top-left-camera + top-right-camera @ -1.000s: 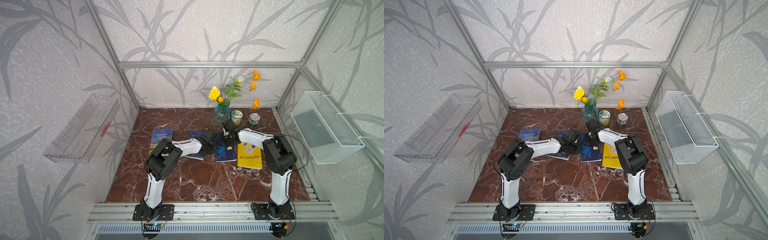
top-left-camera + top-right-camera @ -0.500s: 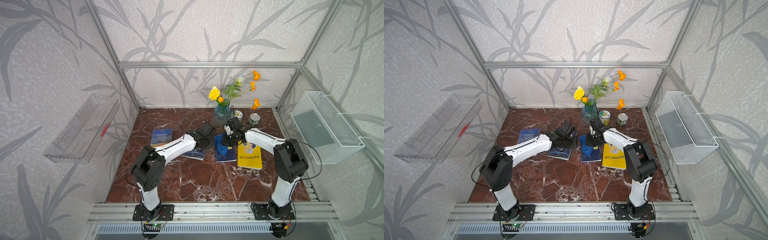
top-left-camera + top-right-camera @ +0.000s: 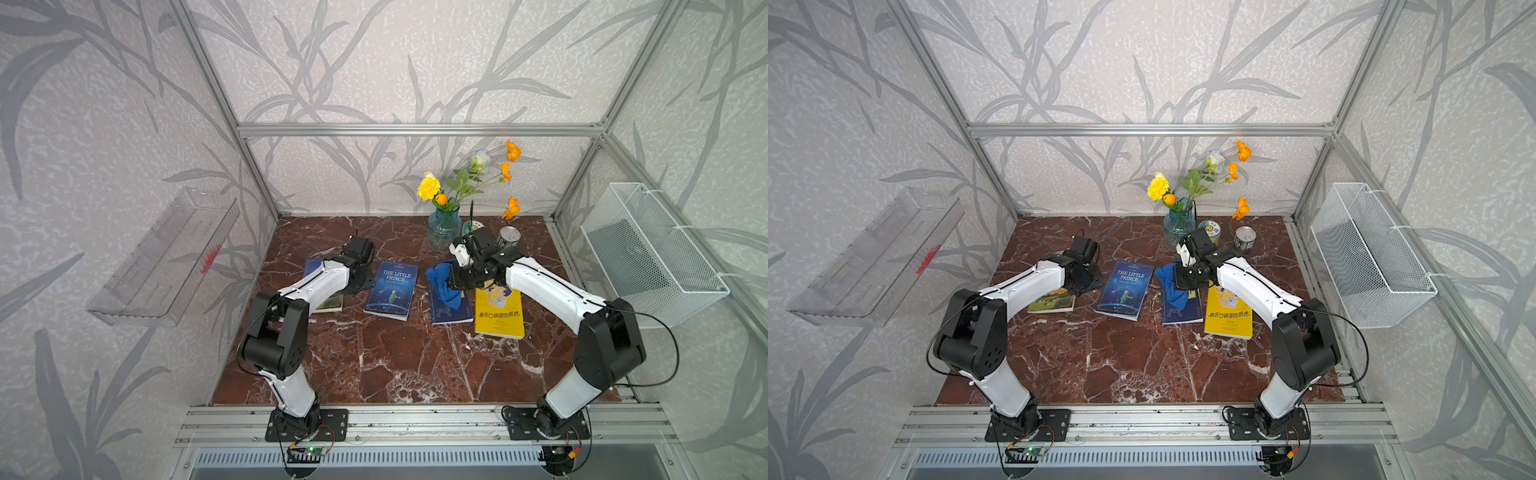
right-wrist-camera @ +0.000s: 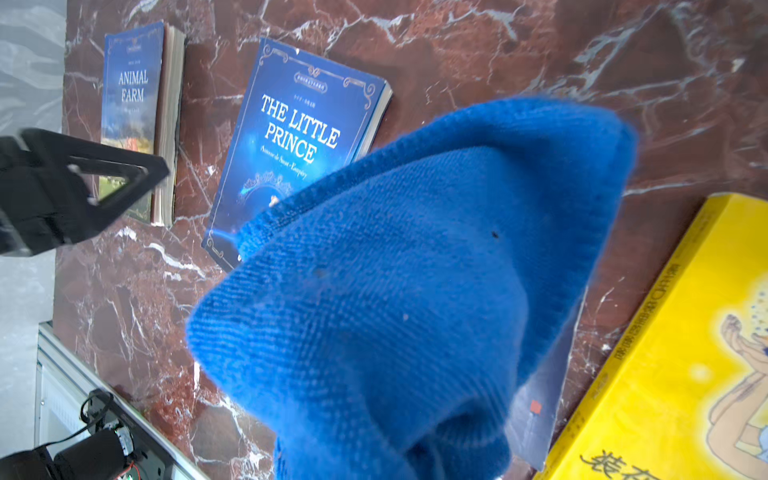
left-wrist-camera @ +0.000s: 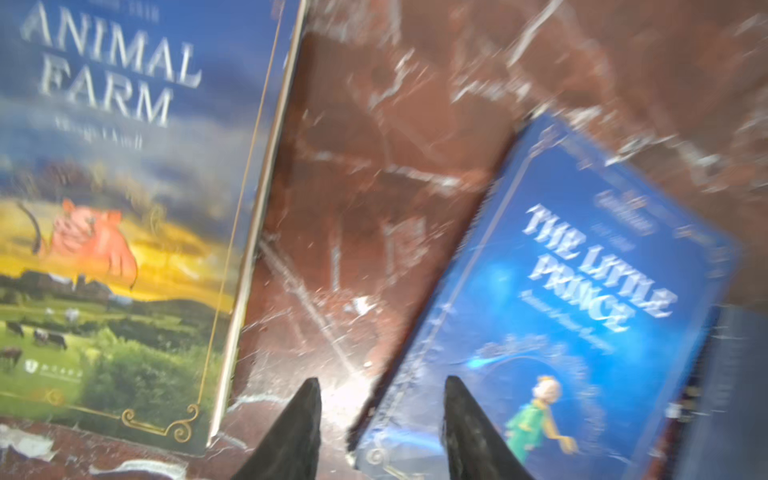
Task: Wipe the cover of the book
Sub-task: Wipe the dirt from the cover of the book.
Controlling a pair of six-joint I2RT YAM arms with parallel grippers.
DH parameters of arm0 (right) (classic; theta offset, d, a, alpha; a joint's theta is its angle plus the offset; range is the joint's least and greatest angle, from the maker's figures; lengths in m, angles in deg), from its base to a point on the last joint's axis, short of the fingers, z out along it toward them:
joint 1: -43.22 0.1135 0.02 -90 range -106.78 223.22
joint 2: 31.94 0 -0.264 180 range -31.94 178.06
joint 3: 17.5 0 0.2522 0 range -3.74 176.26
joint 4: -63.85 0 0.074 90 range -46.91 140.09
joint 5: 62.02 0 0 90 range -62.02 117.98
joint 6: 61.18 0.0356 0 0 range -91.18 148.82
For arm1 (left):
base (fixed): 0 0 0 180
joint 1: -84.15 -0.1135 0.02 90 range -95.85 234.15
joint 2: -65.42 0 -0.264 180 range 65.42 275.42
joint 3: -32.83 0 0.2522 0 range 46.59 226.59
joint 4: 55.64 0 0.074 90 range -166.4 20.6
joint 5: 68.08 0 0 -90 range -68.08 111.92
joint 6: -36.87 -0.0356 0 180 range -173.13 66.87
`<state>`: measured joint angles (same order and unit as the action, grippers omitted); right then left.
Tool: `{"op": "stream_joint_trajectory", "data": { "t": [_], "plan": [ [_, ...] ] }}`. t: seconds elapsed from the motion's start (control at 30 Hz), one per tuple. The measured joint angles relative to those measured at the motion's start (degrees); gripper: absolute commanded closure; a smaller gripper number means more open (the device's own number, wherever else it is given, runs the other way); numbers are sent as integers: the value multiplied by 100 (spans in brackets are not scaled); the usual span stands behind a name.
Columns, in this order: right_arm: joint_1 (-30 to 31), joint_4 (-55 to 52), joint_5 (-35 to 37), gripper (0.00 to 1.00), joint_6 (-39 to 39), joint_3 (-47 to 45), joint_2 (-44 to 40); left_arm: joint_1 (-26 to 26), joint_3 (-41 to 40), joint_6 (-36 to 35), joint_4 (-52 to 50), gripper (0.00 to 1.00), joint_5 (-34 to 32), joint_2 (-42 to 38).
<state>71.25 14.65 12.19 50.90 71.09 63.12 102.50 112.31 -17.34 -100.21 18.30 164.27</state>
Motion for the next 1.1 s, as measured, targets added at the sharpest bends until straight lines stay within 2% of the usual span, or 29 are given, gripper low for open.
{"op": "stream_joint_trajectory", "data": {
  "t": [0.23,0.47,0.6,0.8,0.9,1.1],
  "plan": [
    [463,-284,17,92,-81,562,212,-33,-603,22,286,55,116,74],
    [1097,-291,186,92,105,1453,1147,-37,-802,-74,568,59,282,74],
    [1189,-256,190,92,494,1880,1991,-42,-894,-151,745,61,350,63],
    [1172,-516,299,93,896,3088,3661,-42,-1285,-153,1102,59,372,-219],
    [1163,-686,402,91,984,3578,3906,-42,-1497,-125,1191,59,402,-424],
    [1217,-662,581,91,1078,3449,3853,-42,-1801,-24,1473,53,586,-793]
  ]
}}
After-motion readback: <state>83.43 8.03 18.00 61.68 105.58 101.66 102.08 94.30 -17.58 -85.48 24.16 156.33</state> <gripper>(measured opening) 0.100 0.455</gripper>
